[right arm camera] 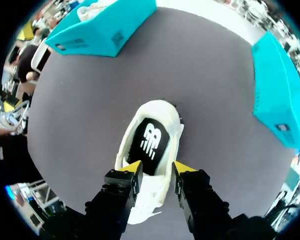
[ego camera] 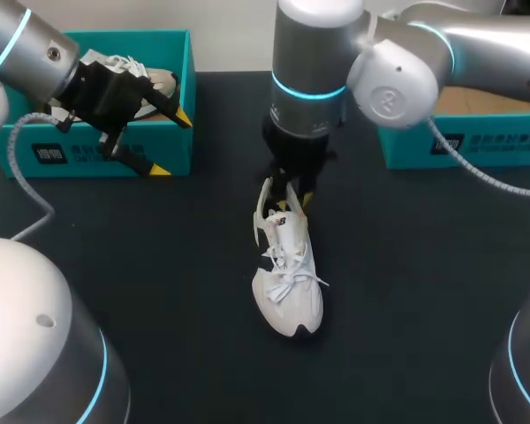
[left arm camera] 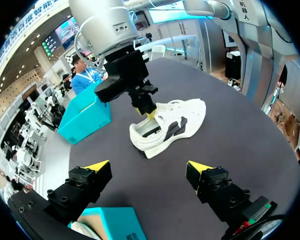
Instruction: Take the shoe out of the shoebox, open the shoe tongue, remove and reinsert the insole, then place the shoe into the shoebox
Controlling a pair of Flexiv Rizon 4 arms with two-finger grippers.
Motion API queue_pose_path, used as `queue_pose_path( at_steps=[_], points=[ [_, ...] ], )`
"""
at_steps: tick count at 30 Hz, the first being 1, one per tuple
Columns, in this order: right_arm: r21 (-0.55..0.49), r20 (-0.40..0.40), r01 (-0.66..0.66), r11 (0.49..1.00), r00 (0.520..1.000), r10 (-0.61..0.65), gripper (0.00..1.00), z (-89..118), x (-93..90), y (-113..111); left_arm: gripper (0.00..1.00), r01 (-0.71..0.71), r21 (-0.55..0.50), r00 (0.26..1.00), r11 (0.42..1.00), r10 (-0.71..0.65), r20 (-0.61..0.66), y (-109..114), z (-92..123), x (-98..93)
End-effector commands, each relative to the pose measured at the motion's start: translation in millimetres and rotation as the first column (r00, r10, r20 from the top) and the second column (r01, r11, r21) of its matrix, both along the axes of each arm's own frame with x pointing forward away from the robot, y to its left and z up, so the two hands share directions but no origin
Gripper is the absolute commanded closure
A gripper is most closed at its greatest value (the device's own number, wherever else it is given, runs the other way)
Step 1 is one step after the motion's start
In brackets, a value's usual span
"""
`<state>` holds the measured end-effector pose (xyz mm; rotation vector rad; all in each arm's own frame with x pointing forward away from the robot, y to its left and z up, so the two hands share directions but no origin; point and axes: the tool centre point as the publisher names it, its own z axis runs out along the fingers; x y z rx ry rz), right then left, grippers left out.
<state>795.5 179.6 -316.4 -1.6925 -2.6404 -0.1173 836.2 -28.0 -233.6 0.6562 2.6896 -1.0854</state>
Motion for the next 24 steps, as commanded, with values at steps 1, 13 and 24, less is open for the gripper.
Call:
queue_pose_path(
  at_steps=[1, 13, 24],
  points=[
    [-0.047, 0.052, -0.316, 0.948, 0.947, 0.318, 0.6, 27, 5.3, 1, 0.0, 0.0, 0.003, 1.0, 1.0, 0.0, 0.001, 0, 0, -0.6],
    [-0.204, 0.092, -0.574, 0.793, 0.795, 0.599, 0.0, 35, 25.0, 8, 0.0, 0.0, 0.003, 1.0, 1.0, 0.0, 0.001, 0, 0, -0.6],
    [-0.224, -0.017, -0.684, 0.694, 0.715, 0.699, 0.0, 21, 34.1, 19, 0.0, 0.0, 0.003, 1.0, 1.0, 0.0, 0.001, 0, 0, -0.6]
  ],
)
